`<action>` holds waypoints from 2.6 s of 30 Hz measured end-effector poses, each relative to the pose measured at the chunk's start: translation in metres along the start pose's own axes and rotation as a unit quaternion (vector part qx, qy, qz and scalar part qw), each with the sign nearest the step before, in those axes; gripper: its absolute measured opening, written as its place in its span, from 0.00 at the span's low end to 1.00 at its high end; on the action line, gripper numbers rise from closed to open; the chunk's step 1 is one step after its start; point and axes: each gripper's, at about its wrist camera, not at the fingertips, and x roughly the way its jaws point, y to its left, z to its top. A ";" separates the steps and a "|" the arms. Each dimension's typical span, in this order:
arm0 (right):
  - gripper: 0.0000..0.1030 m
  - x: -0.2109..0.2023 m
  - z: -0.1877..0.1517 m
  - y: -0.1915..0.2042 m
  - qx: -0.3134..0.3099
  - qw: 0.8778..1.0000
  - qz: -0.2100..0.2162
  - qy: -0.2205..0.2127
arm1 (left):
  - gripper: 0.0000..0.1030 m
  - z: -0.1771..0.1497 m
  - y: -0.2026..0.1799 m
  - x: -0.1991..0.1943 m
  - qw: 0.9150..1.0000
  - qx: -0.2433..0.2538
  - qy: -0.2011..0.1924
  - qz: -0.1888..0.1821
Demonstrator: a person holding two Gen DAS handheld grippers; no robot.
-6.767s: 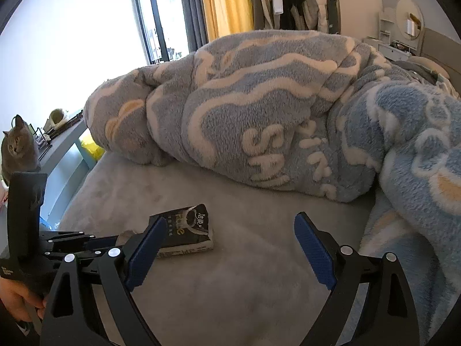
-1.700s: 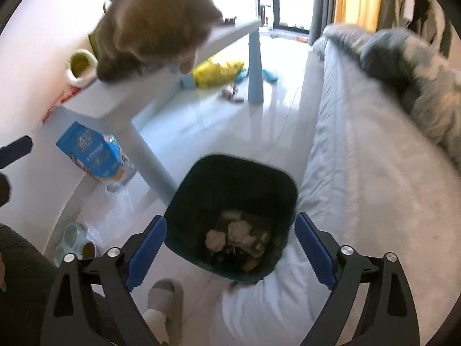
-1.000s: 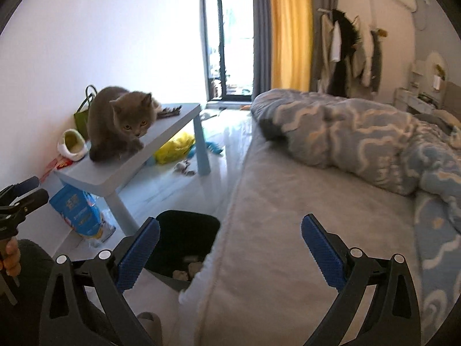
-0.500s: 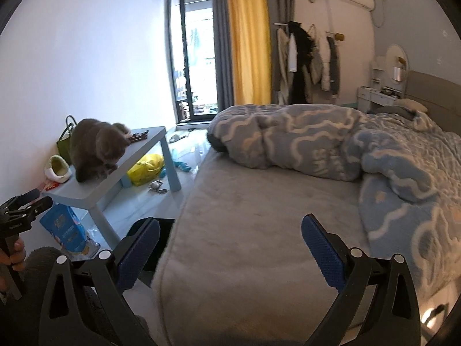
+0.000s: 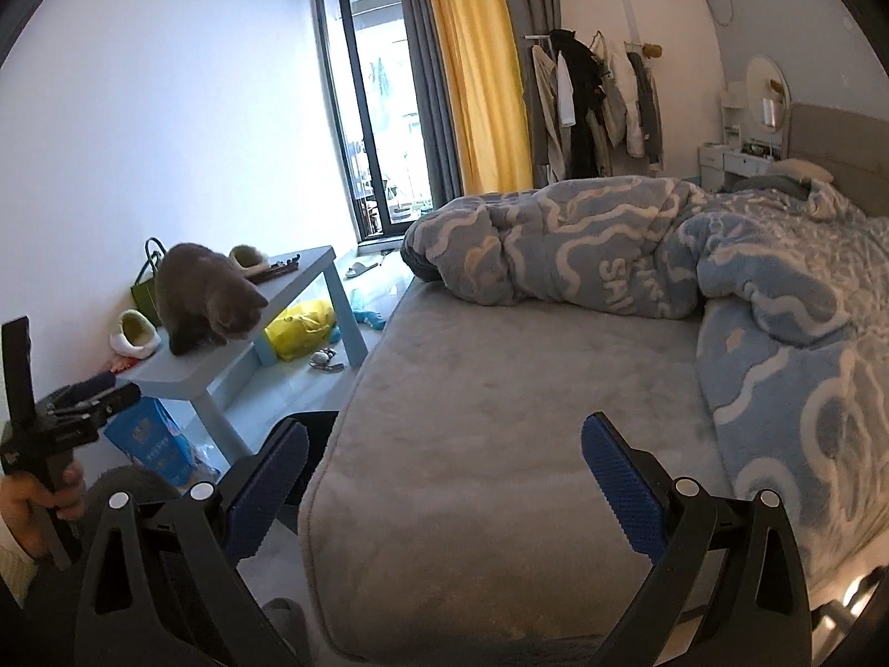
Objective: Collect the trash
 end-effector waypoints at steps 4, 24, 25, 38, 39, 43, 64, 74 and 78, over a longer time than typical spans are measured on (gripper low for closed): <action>0.97 0.002 0.000 0.004 -0.006 1.000 0.004 0.003 | 0.97 0.000 -0.003 0.002 1.000 0.001 0.005 0.004; 0.97 0.004 -0.001 0.015 -0.010 1.000 0.015 -0.003 | 0.97 -0.002 -0.005 0.005 1.000 0.001 0.011 0.004; 0.97 0.004 -0.001 0.015 -0.011 1.000 0.015 -0.002 | 0.97 -0.002 -0.005 0.005 1.000 0.000 0.011 0.004; 0.97 0.004 -0.001 0.015 -0.012 1.000 0.014 -0.002 | 0.97 -0.003 -0.004 0.005 1.000 -0.003 0.012 0.004; 0.97 0.004 -0.001 0.015 -0.012 1.000 0.014 -0.002 | 0.97 -0.002 -0.004 0.005 1.000 -0.003 0.011 0.004; 0.97 0.004 -0.001 0.015 -0.012 1.000 0.014 -0.002 | 0.97 -0.002 -0.003 0.005 1.000 -0.004 0.012 0.004; 0.97 0.004 -0.001 0.015 -0.012 1.000 0.014 -0.002 | 0.97 -0.002 -0.002 0.006 1.000 -0.004 0.012 0.003; 0.97 0.004 -0.001 0.015 -0.012 1.000 0.014 -0.002 | 0.97 -0.003 -0.002 0.006 1.000 -0.004 0.013 0.004; 0.97 0.004 -0.001 0.015 -0.012 1.000 0.014 -0.002 | 0.97 -0.003 -0.002 0.006 1.000 -0.005 0.013 0.003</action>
